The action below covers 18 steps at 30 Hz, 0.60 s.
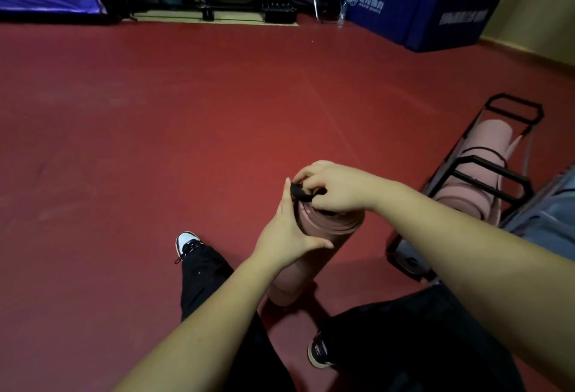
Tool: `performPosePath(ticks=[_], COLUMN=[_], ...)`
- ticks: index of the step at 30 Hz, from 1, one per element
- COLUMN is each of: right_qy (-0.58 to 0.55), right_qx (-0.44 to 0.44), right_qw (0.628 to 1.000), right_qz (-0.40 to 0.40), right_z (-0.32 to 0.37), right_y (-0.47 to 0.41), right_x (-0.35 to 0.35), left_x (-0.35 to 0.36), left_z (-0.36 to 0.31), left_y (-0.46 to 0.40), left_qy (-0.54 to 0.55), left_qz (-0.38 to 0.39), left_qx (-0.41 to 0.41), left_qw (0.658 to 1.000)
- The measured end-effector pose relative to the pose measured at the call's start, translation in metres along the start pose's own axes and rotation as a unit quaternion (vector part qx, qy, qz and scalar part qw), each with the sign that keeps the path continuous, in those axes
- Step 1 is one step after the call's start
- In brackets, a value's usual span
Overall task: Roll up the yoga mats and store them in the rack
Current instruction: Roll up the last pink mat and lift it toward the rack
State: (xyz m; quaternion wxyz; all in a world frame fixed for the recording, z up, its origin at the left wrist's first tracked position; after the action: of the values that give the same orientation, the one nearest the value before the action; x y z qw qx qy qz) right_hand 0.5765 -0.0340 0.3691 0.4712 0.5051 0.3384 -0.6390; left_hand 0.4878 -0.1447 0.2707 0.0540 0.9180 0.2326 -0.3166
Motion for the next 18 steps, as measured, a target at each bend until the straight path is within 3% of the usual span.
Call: performPosePath(ticks=[3,8,11,14,18], right_qy=[0.010,0.129,0.153,0.146,0.142], right_qx=[0.018,-0.051,-0.086,-0.044,-0.025], right_qw=[0.999,0.985,0.983,0.988,0.977], right_qz=[0.043,0.102,0.054,0.025,-0.157], right_z=[0.003,0.017,0.026,0.029,0.021], right_y=[-0.001,0.007,0.012,0.021,0.046], right_x=[-0.002,0.006,0.013,0.031,0.061], left_x=[0.002,0.000,-0.001,0.000,0.000], left_z=[0.002,0.010,0.012,0.013,0.017], left_y=[-0.001,-0.005,-0.013,-0.016,-0.017], left_qy=[0.011,0.051,0.067,0.064,0.095], left_qz=[0.013,0.024,-0.008,-0.012,-0.023], left_qx=[0.003,-0.007,0.003,0.010,-0.012], left_qw=[1.000,0.998,0.998,0.998,0.995])
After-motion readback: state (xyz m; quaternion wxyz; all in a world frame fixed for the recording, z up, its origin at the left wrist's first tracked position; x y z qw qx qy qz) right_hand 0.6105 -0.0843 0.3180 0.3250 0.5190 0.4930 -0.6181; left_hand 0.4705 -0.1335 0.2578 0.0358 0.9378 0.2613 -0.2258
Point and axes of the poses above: each hand's wrist, its own y-axis away from the middle knuckle, its own x-axis out of the palm, z = x × y, the point moved 2 cm from there along -y, towards the middle knuckle, and after that the axes turned 8 degrees about -z, right-handed, at the moved point
